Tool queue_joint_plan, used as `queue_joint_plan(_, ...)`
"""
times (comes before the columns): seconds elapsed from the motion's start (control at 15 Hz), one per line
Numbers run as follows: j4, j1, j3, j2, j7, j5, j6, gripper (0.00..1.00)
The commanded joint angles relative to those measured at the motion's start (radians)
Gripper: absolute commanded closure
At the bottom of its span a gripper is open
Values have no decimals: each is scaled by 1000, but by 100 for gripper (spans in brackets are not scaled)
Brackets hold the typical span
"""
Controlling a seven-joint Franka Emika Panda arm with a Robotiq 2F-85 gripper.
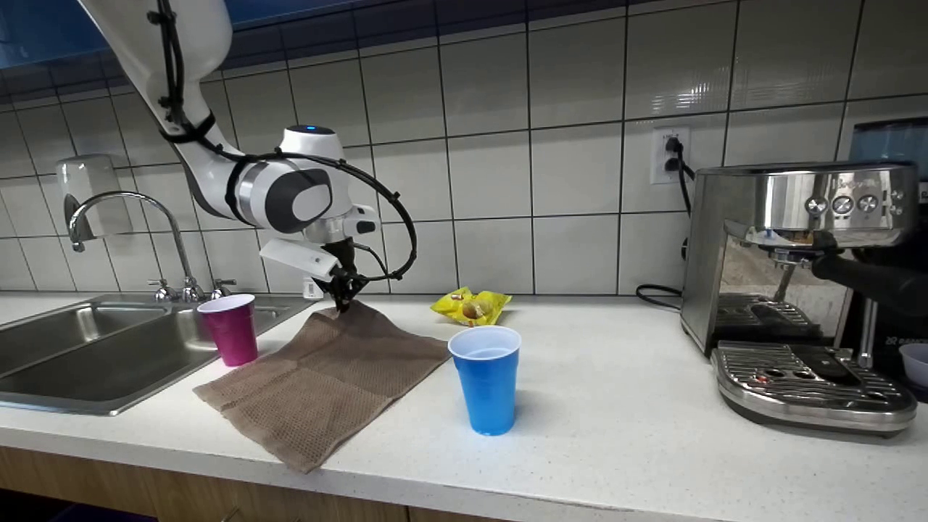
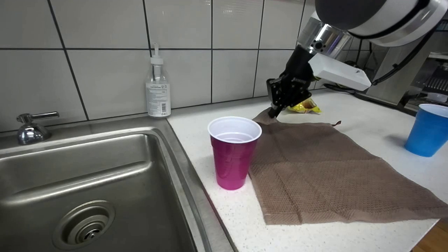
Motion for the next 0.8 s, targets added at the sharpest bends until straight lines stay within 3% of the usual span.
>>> queue_joint_plan(0.0,-72,-2,-3,-92,-7,21,-46,99)
queue_joint_plan(0.73,-182,28,-58,-229,20,7,-106,99)
